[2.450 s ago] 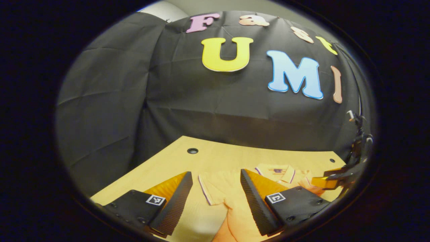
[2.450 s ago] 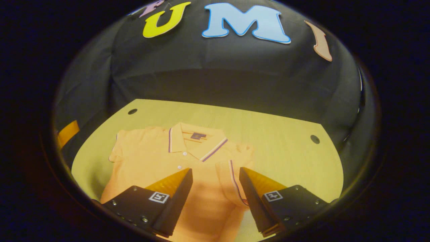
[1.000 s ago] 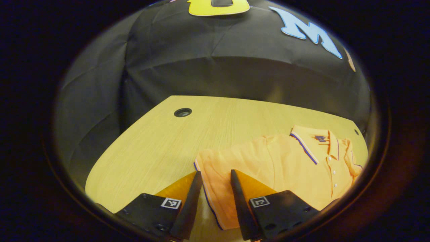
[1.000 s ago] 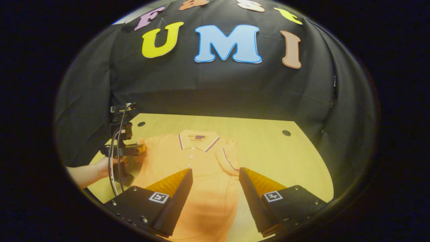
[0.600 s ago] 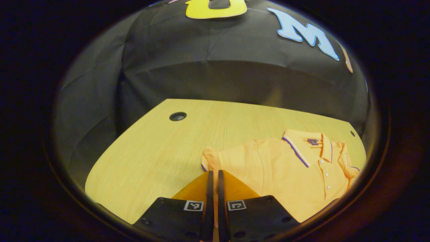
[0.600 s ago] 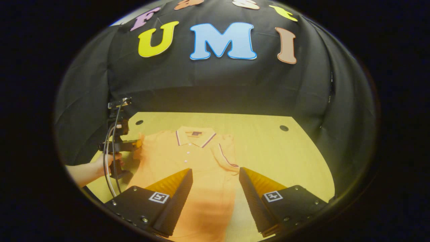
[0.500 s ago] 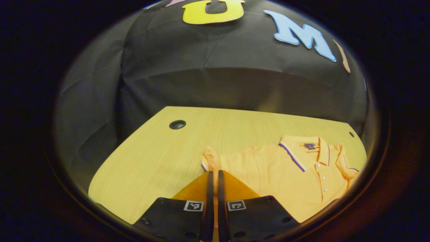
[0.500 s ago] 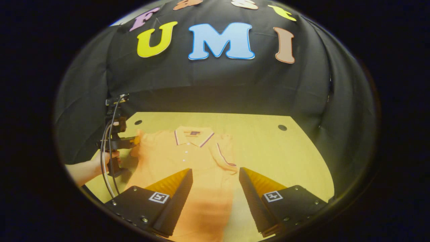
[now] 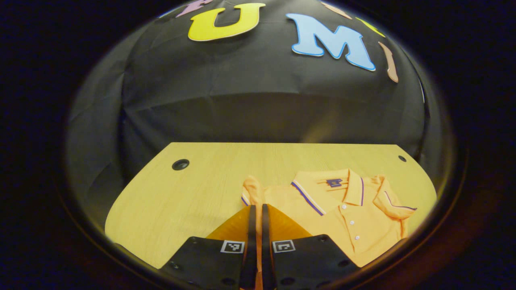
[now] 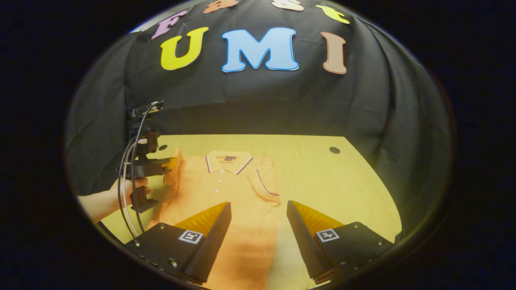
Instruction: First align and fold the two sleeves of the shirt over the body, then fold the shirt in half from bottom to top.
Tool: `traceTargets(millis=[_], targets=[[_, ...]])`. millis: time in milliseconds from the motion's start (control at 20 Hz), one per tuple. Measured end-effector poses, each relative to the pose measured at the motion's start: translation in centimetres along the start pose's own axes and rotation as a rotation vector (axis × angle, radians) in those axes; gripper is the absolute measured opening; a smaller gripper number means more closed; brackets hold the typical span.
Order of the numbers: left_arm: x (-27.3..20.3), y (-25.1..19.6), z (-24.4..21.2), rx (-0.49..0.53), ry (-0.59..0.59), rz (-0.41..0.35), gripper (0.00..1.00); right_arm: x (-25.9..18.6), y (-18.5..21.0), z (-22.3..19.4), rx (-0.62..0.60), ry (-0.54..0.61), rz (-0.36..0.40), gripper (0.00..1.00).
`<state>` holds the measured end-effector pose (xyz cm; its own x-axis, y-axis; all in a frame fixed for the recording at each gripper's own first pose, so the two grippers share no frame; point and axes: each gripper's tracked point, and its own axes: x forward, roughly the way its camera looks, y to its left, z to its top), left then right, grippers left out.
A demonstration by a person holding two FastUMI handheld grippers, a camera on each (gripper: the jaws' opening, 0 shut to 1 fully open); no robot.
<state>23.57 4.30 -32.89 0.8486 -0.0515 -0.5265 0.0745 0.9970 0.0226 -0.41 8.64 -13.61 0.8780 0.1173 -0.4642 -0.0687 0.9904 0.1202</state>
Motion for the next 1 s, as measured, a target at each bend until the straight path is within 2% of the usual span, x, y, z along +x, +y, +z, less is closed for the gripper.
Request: traceTargets(millis=[150, 450, 500, 600, 650, 700, 750, 800, 850, 900, 950, 1000], targets=[[0.7, -1.8, -0.8, 0.018, 0.027, -0.041, 0.12, -0.2, -0.1, -0.6, 0.019, 0.003, -0.026, 0.87], [1.3, -3.3, -1.4, 0.052, 0.06, -0.078, 0.14, -0.4, -0.1, -1.8, 0.073, 0.02, -0.039, 0.87], [1.3, -3.5, -1.6, 0.059, 0.067, -0.082, 0.18, -0.4, -0.3, -1.8, 0.072, 0.018, -0.041, 0.87], [1.2, -4.1, -1.6, 0.069, 0.071, -0.094, 0.2, -0.5, -0.6, -1.9, 0.069, 0.015, -0.042, 0.87], [1.1, -4.3, -1.6, 0.069, 0.072, -0.097, 0.28, -0.6, -0.8, -2.0, 0.069, 0.015, -0.042, 0.87], [0.8, -4.7, -1.8, 0.07, 0.073, -0.106, 0.27, -0.7, -0.9, -2.0, 0.069, 0.012, -0.04, 0.87], [0.5, -4.9, -1.7, 0.07, 0.069, -0.111, 0.45, -0.9, -1.0, -2.0, 0.066, 0.008, -0.04, 0.87], [0.0, -5.1, -1.7, 0.07, 0.067, -0.115, 0.54, -1.0, -1.3, -2.2, 0.061, 0.005, -0.042, 0.87], [-0.6, -5.3, -1.6, 0.067, 0.064, -0.121, 0.68, -1.2, -1.6, -2.5, 0.057, 0.005, -0.043, 0.87], [-1.3, -5.4, -1.7, 0.064, 0.061, -0.122, 0.75, -1.6, -1.6, -2.9, 0.054, 0.005, -0.04, 0.87], [-2.0, -5.4, -1.7, 0.067, 0.054, -0.123, 0.92, -1.9, -1.6, -3.3, 0.054, 0.009, -0.036, 0.87], [-2.9, -5.4, -1.6, 0.069, 0.042, -0.121, 0.94, -2.3, -1.6, -3.9, 0.051, 0.012, -0.028, 0.87]])
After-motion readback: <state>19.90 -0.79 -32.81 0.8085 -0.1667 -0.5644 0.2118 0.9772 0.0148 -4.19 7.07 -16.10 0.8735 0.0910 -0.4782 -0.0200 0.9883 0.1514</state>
